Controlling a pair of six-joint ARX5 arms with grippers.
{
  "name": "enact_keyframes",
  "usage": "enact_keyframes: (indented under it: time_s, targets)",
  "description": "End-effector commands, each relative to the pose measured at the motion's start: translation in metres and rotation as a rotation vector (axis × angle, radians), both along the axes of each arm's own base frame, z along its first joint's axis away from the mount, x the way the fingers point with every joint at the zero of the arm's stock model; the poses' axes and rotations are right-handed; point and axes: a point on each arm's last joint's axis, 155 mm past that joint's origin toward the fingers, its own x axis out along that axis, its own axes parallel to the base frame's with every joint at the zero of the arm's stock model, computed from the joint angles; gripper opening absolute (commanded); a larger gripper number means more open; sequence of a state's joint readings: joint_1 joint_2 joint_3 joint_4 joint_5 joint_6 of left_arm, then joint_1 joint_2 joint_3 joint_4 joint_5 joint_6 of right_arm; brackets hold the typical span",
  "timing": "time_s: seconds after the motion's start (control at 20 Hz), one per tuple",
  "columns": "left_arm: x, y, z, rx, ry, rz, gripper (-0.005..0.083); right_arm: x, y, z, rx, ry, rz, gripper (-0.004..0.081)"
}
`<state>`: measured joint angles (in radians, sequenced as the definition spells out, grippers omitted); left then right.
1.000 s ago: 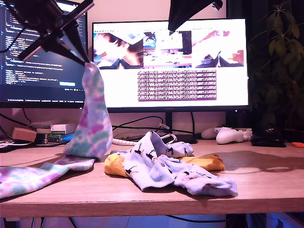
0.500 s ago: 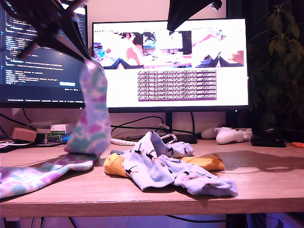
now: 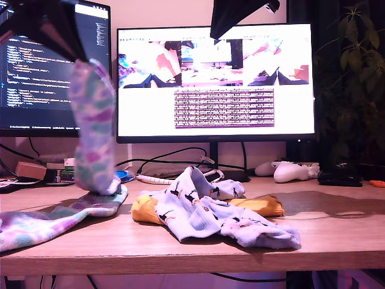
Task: Pair up the socks based on colour and pattern, by placing them on top of one another
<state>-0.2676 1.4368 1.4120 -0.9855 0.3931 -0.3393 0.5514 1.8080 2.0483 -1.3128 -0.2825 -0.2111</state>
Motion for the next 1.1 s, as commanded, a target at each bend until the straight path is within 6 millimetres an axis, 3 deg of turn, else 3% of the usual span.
enact_keyframes:
  time_s: [0.0, 0.15, 0.2, 0.35, 0.65, 0.8, 0.9, 1.05]
  targets:
    - [-0.005, 0.003, -0.01, 0.035, 0.031, -0.015, -0.0017, -0.002, 0.002, 0.009, 0.018, -0.023, 0.011, -0.001]
    - [-0.01, 0.007, -0.017, 0.066, 0.055, -0.015, -0.0003, -0.001, 0.002, 0.01, 0.02, -0.025, 0.011, -0.001]
    - [-0.013, 0.004, -0.019, 0.07, 0.064, -0.025, 0.0043, -0.001, 0.002, 0.01, 0.02, -0.025, 0.011, -0.001]
    - [-0.022, 0.0, -0.026, 0.086, 0.102, -0.054, 0.0299, -0.001, 0.002, 0.01, 0.019, -0.024, 0.011, -0.001]
    - [-0.033, 0.003, -0.032, 0.138, 0.107, -0.135, 0.0319, -0.002, 0.001, 0.009, 0.017, -0.021, 0.011, -0.001]
    - [-0.027, 0.01, -0.032, 0.188, 0.056, -0.175, 0.0319, -0.002, 0.002, 0.009, 0.018, -0.024, 0.011, -0.001]
    - [-0.021, 0.015, -0.033, 0.233, 0.015, -0.19, 0.0266, 0.007, 0.007, 0.016, 0.046, -0.061, 0.004, -0.001]
    - [-0.014, 0.023, -0.028, 0.297, -0.054, -0.21, -0.0029, 0.021, 0.004, 0.02, 0.073, -0.082, -0.041, -0.001]
